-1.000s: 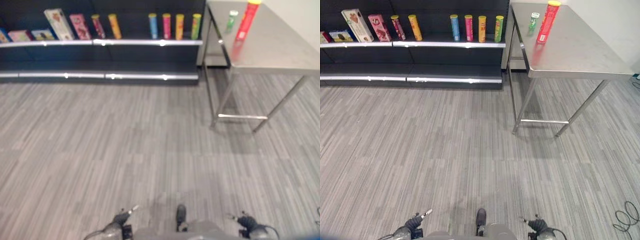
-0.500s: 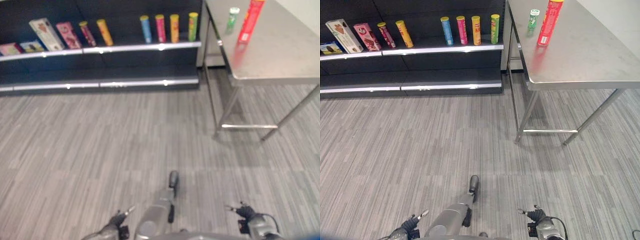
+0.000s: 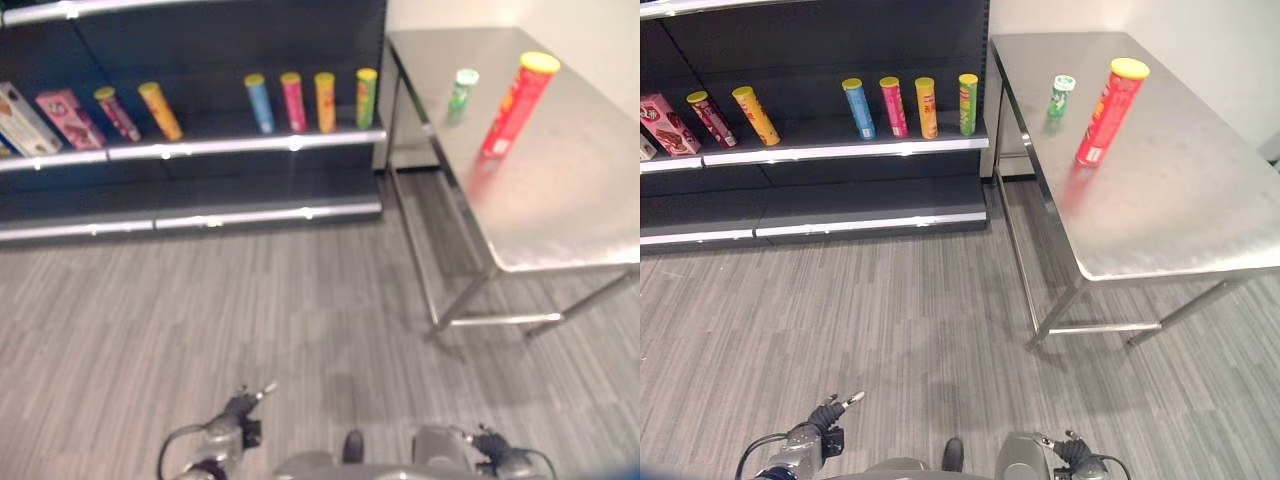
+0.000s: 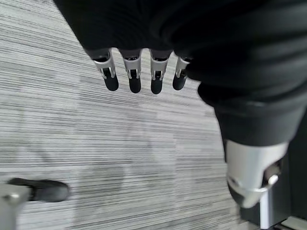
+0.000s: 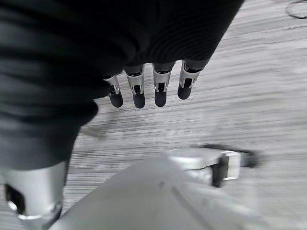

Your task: Put the goods on the table back onto the shelves and tidy them up.

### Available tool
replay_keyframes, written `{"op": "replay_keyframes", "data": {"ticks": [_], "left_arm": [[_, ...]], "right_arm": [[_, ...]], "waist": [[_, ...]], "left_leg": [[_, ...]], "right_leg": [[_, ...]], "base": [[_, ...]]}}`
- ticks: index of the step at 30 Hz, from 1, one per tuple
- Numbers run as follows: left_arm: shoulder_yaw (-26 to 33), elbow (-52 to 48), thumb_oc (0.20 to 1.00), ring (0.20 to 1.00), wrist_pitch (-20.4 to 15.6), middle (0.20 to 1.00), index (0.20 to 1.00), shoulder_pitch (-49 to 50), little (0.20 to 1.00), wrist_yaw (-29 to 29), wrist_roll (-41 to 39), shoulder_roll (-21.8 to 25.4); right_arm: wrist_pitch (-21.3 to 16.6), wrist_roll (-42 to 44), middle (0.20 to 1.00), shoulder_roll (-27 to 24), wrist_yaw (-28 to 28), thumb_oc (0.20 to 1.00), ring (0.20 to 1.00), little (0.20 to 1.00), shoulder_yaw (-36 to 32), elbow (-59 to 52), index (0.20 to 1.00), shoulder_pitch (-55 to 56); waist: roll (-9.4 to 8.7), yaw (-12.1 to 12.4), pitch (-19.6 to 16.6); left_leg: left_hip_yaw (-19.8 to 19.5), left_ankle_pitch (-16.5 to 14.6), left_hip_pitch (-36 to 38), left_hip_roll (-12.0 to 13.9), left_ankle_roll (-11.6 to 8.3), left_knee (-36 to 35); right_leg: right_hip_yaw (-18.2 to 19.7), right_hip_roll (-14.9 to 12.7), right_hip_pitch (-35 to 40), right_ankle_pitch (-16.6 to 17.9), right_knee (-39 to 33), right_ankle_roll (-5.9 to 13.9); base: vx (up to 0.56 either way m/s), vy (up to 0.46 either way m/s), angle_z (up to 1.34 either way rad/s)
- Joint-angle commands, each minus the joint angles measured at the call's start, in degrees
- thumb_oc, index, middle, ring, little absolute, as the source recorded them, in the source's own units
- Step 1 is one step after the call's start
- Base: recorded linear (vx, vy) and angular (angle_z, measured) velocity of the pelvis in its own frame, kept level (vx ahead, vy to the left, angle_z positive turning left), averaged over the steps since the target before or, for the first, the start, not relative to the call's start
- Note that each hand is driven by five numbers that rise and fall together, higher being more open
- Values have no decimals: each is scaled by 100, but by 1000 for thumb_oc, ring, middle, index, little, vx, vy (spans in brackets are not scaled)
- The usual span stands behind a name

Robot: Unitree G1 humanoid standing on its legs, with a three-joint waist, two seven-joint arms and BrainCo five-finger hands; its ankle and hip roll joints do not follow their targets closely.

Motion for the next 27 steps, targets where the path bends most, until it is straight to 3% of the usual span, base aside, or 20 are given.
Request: {"op": "replay_keyframes", "data": {"ticks": [1, 2, 3, 4, 7, 8, 9, 10, 12, 14, 16, 17, 18, 19, 20, 22, 27], "left_arm": [[-65, -129, 1000, 1000, -100, 1000, 1000, -11, 1000, -48, 340, 132], [-82, -123, 1000, 1000, -81, 1000, 1000, -43, 1000, -62, 384, 127], [-153, -196, 1000, 1000, -116, 1000, 1000, -36, 1000, -99, 436, 115], [-188, -230, 1000, 1000, -121, 1000, 1000, -5, 1000, -118, 461, 96], [-213, -356, 1000, 1000, -147, 1000, 1000, 97, 1000, -134, 438, 67], [-213, -356, 1000, 1000, -146, 1000, 1000, 96, 1000, -134, 438, 71], [-251, -453, 1000, 1000, -141, 1000, 1000, 127, 1000, -173, 451, 67], [-180, -414, 1000, 1000, -108, 1000, 1000, 138, 1000, -139, 376, 58], [-153, -349, 1000, 1000, -83, 1000, 1000, 126, 1000, -85, 328, 32], [-148, -246, 1000, 1000, -91, 1000, 1000, 104, 1000, -60, 312, 1], [-160, -229, 1000, 1000, -99, 1000, 1000, 97, 1000, -49, 338, -2], [-160, -229, 1000, 1000, -99, 1000, 1000, 97, 1000, -49, 338, -2], [-151, -143, 1000, 1000, -129, 1000, 1000, 103, 1000, 15, 352, -11], [-141, -66, 1000, 1000, -134, 1000, 1000, 106, 1000, 68, 392, 4], [-140, -64, 1000, 1000, -136, 1000, 1000, 105, 1000, 68, 393, 3], [-169, -13, 1000, 1000, -161, 1000, 1000, 134, 1000, 31, 414, -49], [-142, -4, 1000, 1000, -190, 1000, 1000, 156, 1000, 41, 412, -21]], "right_arm": [[59, 67, 1000, -97, -56, 1000, 1000, 1000, -101, 376, 1000, -37], [67, 79, 1000, -99, -63, 1000, 1000, 1000, -153, 391, 1000, -15], [56, 59, 1000, -112, -69, 1000, 1000, 1000, -182, 476, 1000, 80], [56, 63, 1000, -110, -66, 1000, 1000, 1000, -161, 490, 1000, 96], [65, 44, 1000, -154, -31, 1000, 1000, 1000, -235, 585, 1000, 218], [65, 44, 1000, -150, -31, 1000, 1000, 1000, -236, 585, 1000, 217], [65, 42, 1000, -201, -27, 1000, 1000, 1000, -229, 617, 1000, 177], [57, 104, 1000, -235, -55, 1000, 1000, 1000, -254, 642, 1000, 126], [83, 159, 1000, -260, -91, 1000, 1000, 1000, -259, 636, 1000, 110], [93, 196, 1000, -254, -97, 1000, 1000, 1000, -221, 595, 1000, 113], [98, 183, 1000, -251, -93, 1000, 1000, 1000, -200, 586, 1000, 100], [98, 183, 1000, -251, -93, 1000, 1000, 1000, -200, 586, 1000, 100], [98, 89, 1000, -273, -107, 1000, 1000, 1000, -122, 577, 1000, 56], [118, -12, 1000, -312, -133, 1000, 1000, 1000, -91, 619, 1000, 43], [118, -12, 1000, -312, -133, 1000, 1000, 1000, -91, 619, 1000, 42], [119, -77, 1000, -305, -115, 1000, 1000, 1000, -159, 617, 1000, 63], [154, -67, 1000, -263, -119, 1000, 1000, 1000, -193, 674, 1000, 9]], "waist": [[-250, -223, 159], [-297, -271, 146], [-386, -255, 93], [-389, -275, 48], [-271, -285, -77], [-291, -300, -95], [-308, -252, 16], [-350, -168, 121], [-428, -89, 216], [-540, -12, 305], [-537, 23, 334], [-539, 26, 339], [-319, 197, 309], [-266, 249, 307], [-270, 246, 327], [-85, 118, 199], [-34, 89, 145]], "left_leg": [[-590, -531, 283, 72, -580, -25], [-561, -636, 405, 52, -624, 4], [-467, -847, 508, -16, -654, 167], [-480, -961, 575, 38, -670, 258], [-96, -908, 365, 303, -1034, 1414], [-110, -887, 336, 282, -1031, 1414], [290, -478, -443, 352, -1261, 2976], [410, -84, -873, 389, -1317, 4105], [646, -85, -1494, 583, -1181, 4751], [917, -376, -1796, 895, -993, 4110], [970, -410, -1691, 1074, -1017, 2868], [973, -408, -1683, 1073, -1017, 2862], [178, 233, -1696, 986, -1256, 1089], [-188, 362, -1682, 891, -1312, 862], [-190, 371, -1648, 888, -1312, 839], [-236, 371, -1208, 981, -1378, 267], [38, 328, -1019, 917, -1245, 47]], "right_leg": [[-393, 486, 612, 1162, -2057, 215], [-742, 516, 624, 1231, -2332, 261], [-1330, 403, 892, 1203, -2565, 131], [-1212, 454, 928, 1189, -2451, -43], [-1276, 467, 1335, 1113, -2529, -119], [-1285, 442, 1310, 1120, -2528, -114], [-1151, 403, 1584, 1023, -2591, -211], [-987, 446, 1874, 884, -2708, -364], [-858, 395, 2093, 808, -2789, -414], [-751, 243, 2343, 709, -2835, -351], [-667, 139, 2406, 654, -2835, -279], [-665, 138, 2411, 654, -2835, -279], [-424, 192, 2513, 479, -2835, -227], [-359, 213, 2549, 423, -2835, -227], [-363, 209, 2574, 417, -2835, -227], [-215, 182, 2503, 408, -2812, -154], [-60, -57, 2320, 506, -2757, -5]], "base": [[569, -8, 47], [429, -31, 74], [554, -41, 78], [564, -41, 68], [354, -23, 14], [211, 35, 22], [240, 47, 23], [289, 39, -14], [218, 10, -73], [239, 82, -101], [175, 127, -45], [252, 276, -62], [245, 276, -53], [246, 274, -64], [113, 118, -53], [135, 243, -94], [45, 204, -73]]}}
